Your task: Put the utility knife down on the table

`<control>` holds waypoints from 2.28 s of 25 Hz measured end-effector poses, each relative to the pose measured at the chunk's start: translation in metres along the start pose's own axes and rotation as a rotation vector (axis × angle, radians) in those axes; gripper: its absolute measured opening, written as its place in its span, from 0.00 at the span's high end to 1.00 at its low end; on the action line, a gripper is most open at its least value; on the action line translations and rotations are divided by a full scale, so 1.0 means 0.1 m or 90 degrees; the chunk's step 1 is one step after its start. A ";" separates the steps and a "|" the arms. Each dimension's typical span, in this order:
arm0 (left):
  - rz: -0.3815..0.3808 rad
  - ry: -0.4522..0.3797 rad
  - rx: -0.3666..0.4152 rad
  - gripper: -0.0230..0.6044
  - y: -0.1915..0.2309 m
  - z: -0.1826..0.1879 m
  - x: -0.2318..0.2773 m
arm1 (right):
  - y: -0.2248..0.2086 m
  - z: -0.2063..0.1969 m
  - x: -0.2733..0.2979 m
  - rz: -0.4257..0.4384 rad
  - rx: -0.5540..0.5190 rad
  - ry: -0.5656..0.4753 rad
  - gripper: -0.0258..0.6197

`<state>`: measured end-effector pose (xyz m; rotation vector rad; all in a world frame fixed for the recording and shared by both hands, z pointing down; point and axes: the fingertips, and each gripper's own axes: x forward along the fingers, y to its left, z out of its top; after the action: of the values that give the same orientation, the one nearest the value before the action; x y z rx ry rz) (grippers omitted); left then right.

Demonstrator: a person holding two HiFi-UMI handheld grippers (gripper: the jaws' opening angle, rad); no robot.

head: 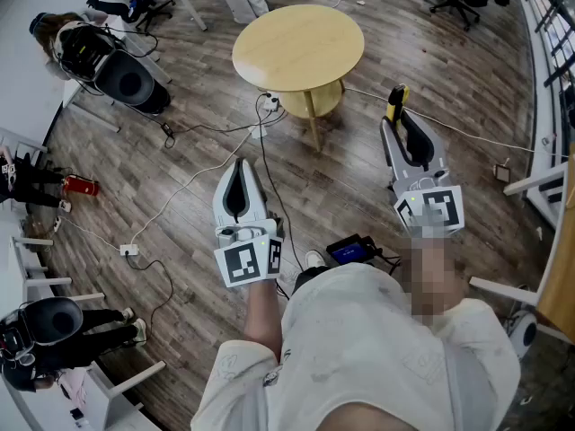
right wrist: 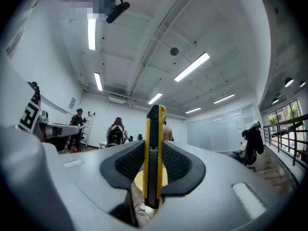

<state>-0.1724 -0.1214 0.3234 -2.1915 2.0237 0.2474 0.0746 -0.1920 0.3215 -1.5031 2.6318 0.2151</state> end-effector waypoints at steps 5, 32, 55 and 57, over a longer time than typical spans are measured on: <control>0.006 0.007 -0.008 0.93 0.01 -0.03 0.02 | 0.04 -0.01 0.03 0.009 -0.008 -0.001 0.78; -0.003 0.012 -0.013 0.93 0.04 0.06 0.01 | 0.15 -0.04 0.02 0.020 0.007 0.010 0.77; -0.019 -0.001 -0.002 0.93 -0.11 0.10 0.09 | 0.10 -0.02 0.02 0.024 -0.010 0.015 0.77; -0.017 0.002 0.001 0.93 -0.10 0.11 0.06 | 0.13 -0.04 0.01 0.027 -0.009 0.019 0.77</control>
<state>-0.1617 -0.1241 0.3117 -2.2186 1.9944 0.2396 0.0626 -0.1870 0.3258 -1.4680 2.6924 0.2165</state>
